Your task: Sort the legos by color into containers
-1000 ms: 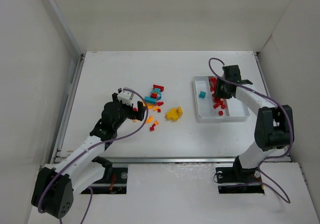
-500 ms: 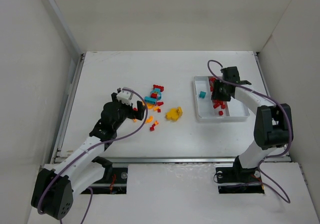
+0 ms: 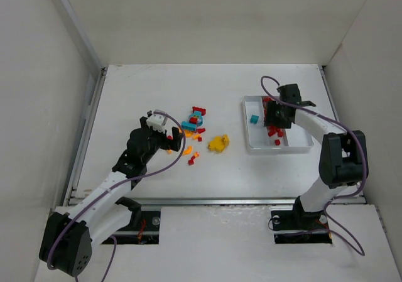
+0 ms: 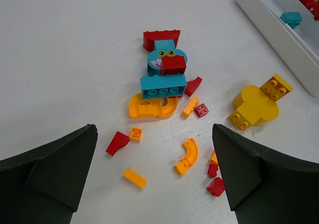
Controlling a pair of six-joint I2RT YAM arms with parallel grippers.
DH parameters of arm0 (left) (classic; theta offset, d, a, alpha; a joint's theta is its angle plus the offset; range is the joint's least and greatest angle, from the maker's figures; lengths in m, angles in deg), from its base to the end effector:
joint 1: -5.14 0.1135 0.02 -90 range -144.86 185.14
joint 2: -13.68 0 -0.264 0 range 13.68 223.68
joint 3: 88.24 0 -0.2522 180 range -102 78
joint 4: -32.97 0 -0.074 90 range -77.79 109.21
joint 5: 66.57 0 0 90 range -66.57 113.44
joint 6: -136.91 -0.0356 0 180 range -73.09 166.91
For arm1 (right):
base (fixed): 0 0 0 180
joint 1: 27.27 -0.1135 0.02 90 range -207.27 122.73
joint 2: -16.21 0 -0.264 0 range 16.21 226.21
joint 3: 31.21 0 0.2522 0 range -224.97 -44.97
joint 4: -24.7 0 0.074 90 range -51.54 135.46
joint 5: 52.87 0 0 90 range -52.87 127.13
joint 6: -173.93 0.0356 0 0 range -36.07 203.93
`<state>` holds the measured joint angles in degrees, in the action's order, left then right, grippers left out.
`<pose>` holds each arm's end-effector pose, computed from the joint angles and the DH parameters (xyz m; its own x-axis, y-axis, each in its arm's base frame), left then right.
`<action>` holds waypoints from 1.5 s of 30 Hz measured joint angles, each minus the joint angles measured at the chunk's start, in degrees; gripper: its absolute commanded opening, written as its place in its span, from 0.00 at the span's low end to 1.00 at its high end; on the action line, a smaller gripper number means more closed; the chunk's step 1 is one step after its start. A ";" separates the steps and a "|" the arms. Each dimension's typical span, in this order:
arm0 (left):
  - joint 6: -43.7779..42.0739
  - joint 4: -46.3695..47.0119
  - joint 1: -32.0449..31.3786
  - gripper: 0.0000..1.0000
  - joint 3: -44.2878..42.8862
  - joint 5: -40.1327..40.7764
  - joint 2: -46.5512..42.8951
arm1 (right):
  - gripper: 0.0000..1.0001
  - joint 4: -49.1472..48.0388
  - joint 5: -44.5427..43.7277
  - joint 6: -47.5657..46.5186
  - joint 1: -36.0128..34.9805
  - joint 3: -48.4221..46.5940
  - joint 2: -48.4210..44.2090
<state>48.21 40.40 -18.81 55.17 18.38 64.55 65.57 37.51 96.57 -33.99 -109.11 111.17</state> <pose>0.1874 -0.0867 0.2430 -0.1200 0.0286 -0.9924 0.4816 0.8757 -0.0330 0.3397 0.0403 0.2096 -0.8476 0.1205 -0.5169 0.0666 0.9903 0.1217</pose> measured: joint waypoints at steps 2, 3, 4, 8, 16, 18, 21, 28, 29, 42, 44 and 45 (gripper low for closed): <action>0.00 0.00 0.00 0.99 0.00 0.00 0.00 | 0.63 0.04 -0.26 0.00 0.00 0.00 -0.48; 0.00 0.00 0.00 0.99 0.00 0.00 0.00 | 0.62 0.07 -0.46 0.00 0.00 -0.02 -0.74; 0.00 0.00 0.00 0.99 0.00 0.00 0.00 | 0.62 0.20 -0.66 0.00 0.00 -0.20 -0.94; 0.00 0.00 0.00 0.99 0.00 0.00 0.00 | 0.56 0.37 -1.75 0.00 0.00 -0.79 -1.22; 0.00 0.00 0.00 0.99 0.00 0.00 -0.02 | 0.51 0.72 -3.67 0.00 0.02 -0.83 -1.25; 0.00 0.00 0.00 0.99 0.00 0.00 -0.02 | 0.51 0.74 -3.96 0.00 0.02 -0.83 -1.25; 0.00 0.00 0.00 0.99 0.00 0.00 -0.02 | 0.51 0.74 -4.17 0.02 0.37 -0.87 -1.25; 0.00 0.02 0.00 0.99 0.61 0.02 -0.17 | 0.51 0.74 -4.68 0.24 1.18 -0.98 -1.33; 0.00 -0.02 0.00 0.99 0.70 0.02 -0.20 | 0.51 0.81 -4.68 0.24 1.18 -0.98 -1.53; -0.35 0.00 0.00 0.99 0.74 -0.87 -0.39 | 0.67 0.63 -8.20 -3.89 -12.85 -3.30 -11.69; -0.90 0.00 0.00 0.99 0.74 -1.79 -0.39 | 0.67 0.35 -7.58 -5.20 -17.09 -4.31 -10.75; -1.11 0.00 0.00 0.99 0.74 -2.34 -0.39 | 0.67 0.20 -6.84 -5.79 -19.32 -4.72 -9.94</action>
<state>47.10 40.40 -18.81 55.92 16.04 64.16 65.77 30.67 90.78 -53.31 -113.83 101.22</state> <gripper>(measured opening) 0.989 0.666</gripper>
